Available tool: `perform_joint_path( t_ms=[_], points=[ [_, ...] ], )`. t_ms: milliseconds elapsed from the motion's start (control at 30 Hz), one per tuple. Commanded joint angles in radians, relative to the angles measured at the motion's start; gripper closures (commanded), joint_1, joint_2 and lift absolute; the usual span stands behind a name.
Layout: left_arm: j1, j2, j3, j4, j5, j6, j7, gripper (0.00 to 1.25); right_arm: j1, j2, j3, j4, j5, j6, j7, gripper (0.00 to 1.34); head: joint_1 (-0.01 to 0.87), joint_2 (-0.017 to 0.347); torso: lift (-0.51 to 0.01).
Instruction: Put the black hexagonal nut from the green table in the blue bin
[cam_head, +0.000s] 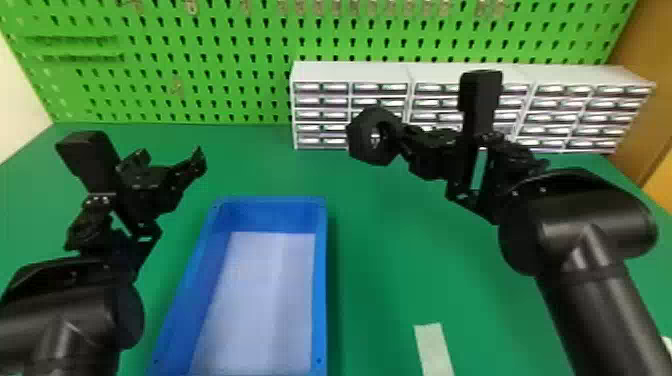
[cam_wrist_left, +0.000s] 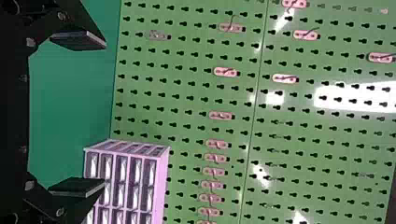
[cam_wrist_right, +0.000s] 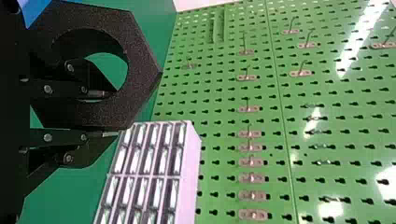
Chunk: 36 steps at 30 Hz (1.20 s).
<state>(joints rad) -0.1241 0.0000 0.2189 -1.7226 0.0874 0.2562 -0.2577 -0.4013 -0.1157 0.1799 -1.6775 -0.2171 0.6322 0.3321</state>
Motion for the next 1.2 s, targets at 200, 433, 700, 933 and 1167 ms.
perform_joint_path(
  t_ms=[200, 433, 700, 933, 1167],
  points=[
    [0.0, -0.003, 0.0, 0.0, 0.0, 0.0, 0.0, 0.24, -0.024, -0.013, 0.069, 0.024, -0.044, 0.041, 0.001, 1.13, 0.686, 0.051, -0.097],
    [0.001, -0.003, 0.0, 0.0, 0.0, 0.0, 0.0, 0.24, -0.044, -0.018, 0.108, 0.047, -0.07, 0.049, 0.002, 1.13, 0.686, 0.051, -0.097],
    [0.0, -0.003, 0.0, 0.0, 0.0, 0.0, 0.0, 0.24, -0.07, -0.016, 0.15, 0.09, -0.102, 0.047, 0.016, 1.13, 0.686, 0.051, -0.097],
    [0.0, -0.003, 0.0, 0.0, 0.0, 0.0, 0.0, 0.24, -0.082, 0.001, 0.177, 0.131, -0.102, 0.047, 0.045, 1.13, 0.686, 0.051, -0.097],
    [0.0, -0.003, 0.0, 0.0, 0.0, 0.0, 0.0, 0.24, -0.094, 0.001, 0.22, 0.176, -0.128, 0.046, 0.053, 1.13, 0.686, 0.051, -0.097]
  ],
)
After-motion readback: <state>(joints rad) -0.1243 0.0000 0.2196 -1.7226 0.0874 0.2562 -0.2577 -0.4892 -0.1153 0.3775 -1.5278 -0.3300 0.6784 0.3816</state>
